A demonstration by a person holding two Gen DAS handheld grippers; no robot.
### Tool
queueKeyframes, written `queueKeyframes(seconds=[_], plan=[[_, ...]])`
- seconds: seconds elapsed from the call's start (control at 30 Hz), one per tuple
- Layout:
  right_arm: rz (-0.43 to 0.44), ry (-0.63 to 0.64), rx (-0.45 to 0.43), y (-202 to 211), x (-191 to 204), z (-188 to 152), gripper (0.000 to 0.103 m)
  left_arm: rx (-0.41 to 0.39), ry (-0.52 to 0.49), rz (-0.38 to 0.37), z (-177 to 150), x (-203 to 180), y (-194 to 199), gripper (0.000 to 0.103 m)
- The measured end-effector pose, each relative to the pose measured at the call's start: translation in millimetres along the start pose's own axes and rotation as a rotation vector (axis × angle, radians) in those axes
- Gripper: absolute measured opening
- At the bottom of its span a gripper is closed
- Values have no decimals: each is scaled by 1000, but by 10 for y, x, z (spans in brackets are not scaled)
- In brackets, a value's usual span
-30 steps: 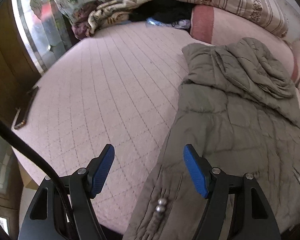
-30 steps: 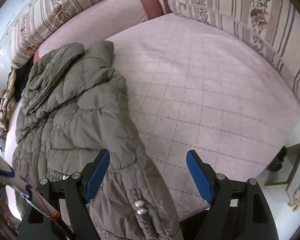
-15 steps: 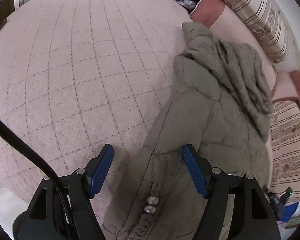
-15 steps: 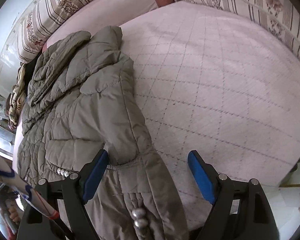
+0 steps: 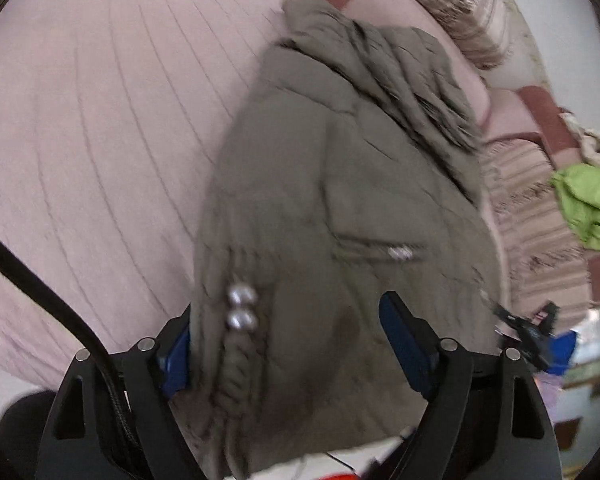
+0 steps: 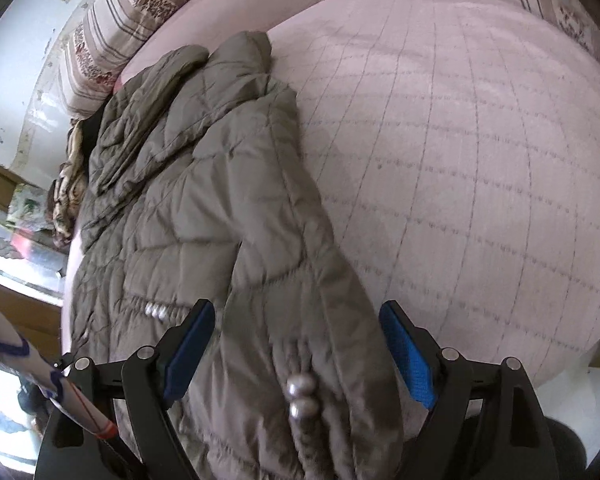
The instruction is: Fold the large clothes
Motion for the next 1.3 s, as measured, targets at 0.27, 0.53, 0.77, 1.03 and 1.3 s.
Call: queueKeyframes(seconds=[0.27, 0.53, 0.77, 1.03, 1.3], plan=[[83, -79, 36, 75, -91, -201, 88, -6, 49, -124, -205, 80, 112, 82], [112, -65, 81, 163, -78, -439, 88, -38, 90, -174, -359, 163, 190, 82], [133, 5, 84, 225, 61, -631, 84, 67, 128, -167, -614, 134, -32, 82], [127, 8, 64, 245, 103, -761, 53, 33, 76, 11, -659, -163, 23, 41], [147, 34, 6, 582, 239, -672, 22, -65, -34, 151, -534, -630, 366, 23]])
Point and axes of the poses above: each gripper's, at about its wrist camera, not at the fingertips, and y roughly against the way its jaws point, x to its left, z to its top, the point moved 1 cm from there along -y, roughly the way its jaws point, and after that the axes turned 5 degrees about -x, right-handed, at the moved point
